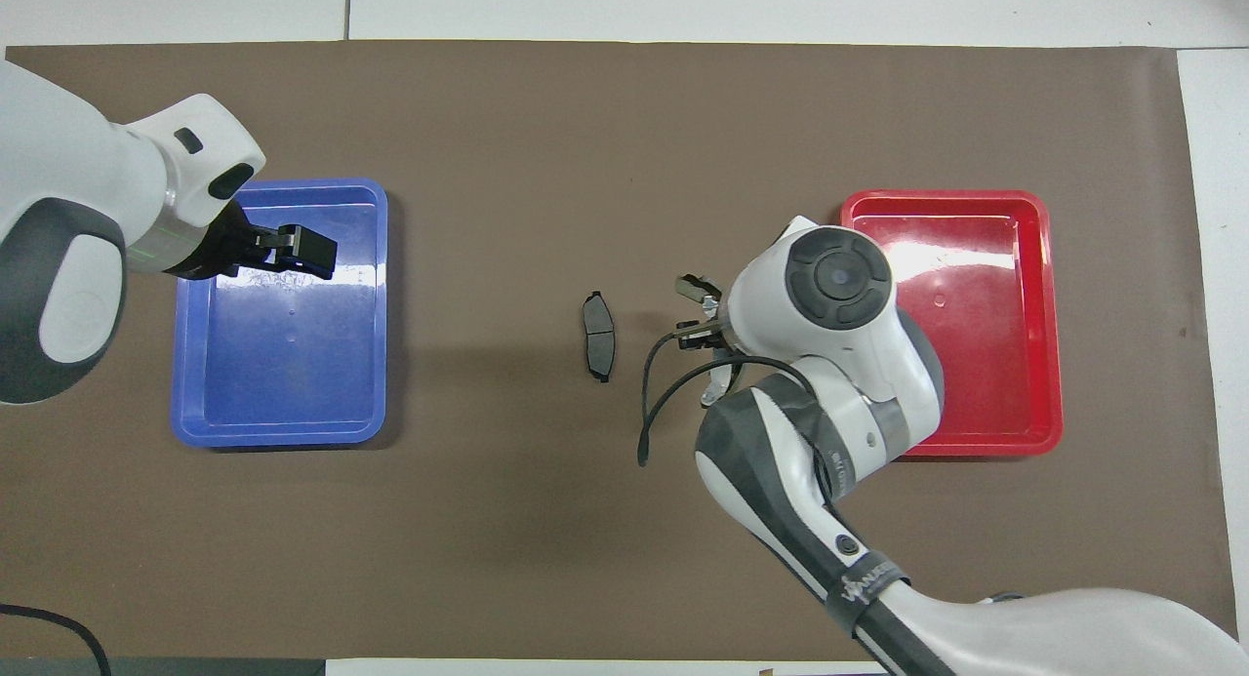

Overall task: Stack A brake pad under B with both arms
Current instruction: 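Bring the right gripper's shoe over the pad while the left gripper withdraws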

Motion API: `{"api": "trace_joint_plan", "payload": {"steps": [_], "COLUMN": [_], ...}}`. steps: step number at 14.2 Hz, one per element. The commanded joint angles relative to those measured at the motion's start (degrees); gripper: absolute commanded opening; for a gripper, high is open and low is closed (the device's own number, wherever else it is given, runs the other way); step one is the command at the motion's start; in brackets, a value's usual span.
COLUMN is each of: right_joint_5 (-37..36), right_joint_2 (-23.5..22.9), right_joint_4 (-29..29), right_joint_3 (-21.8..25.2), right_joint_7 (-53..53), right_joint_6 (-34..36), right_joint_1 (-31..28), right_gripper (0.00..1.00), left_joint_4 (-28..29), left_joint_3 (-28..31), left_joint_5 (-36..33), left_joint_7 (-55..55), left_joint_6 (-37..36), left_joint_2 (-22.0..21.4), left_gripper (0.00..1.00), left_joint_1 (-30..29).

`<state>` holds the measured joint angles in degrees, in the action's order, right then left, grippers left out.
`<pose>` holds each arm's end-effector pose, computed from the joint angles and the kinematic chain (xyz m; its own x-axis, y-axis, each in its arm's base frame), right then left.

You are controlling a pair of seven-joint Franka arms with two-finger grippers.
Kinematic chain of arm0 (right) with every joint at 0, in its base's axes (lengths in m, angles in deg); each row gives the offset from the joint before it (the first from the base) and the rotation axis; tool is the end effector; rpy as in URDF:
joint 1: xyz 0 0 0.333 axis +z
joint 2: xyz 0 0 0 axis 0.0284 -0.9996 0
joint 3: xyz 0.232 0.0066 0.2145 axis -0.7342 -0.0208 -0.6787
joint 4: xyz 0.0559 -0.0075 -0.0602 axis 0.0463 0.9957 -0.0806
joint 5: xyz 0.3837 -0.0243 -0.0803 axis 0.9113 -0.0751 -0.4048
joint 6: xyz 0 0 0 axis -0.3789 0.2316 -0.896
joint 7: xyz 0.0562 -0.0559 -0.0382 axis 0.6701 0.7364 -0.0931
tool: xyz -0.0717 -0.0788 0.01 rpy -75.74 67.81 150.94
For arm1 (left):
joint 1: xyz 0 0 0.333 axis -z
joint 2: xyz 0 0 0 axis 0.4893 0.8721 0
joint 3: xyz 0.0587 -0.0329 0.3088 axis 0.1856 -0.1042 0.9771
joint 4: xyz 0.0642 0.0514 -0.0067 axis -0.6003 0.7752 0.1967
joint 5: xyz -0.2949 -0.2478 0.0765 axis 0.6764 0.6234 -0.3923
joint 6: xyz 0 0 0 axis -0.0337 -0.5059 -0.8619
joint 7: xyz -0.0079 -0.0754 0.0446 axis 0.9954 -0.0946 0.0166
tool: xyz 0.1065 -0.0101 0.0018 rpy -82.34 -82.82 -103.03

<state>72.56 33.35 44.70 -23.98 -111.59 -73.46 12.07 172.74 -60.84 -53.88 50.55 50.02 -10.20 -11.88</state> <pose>0.5226 0.3092 0.3664 0.9955 0.0944 0.0092 0.0948 -0.9929 -0.0718 0.5614 -0.1123 0.5270 0.9897 -0.1414 -0.0203 -0.1402 -0.9888 0.0516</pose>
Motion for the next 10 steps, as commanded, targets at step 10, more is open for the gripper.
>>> {"api": "trace_joint_plan", "payload": {"steps": [10], "right_joint_5": [-4.6], "right_joint_2": [-12.6], "right_joint_4": [-10.5], "right_joint_3": [0.1], "right_joint_7": [-10.3], "right_joint_6": [-4.3], "right_joint_1": [5.3], "right_gripper": [0.00], "left_joint_4": [0.6], "left_joint_3": [-0.5], "left_joint_5": [-0.1], "left_joint_7": [5.9], "left_joint_6": [-8.9], "left_joint_2": [-4.6], "left_gripper": [1.00], "left_joint_1": [-10.9]}}
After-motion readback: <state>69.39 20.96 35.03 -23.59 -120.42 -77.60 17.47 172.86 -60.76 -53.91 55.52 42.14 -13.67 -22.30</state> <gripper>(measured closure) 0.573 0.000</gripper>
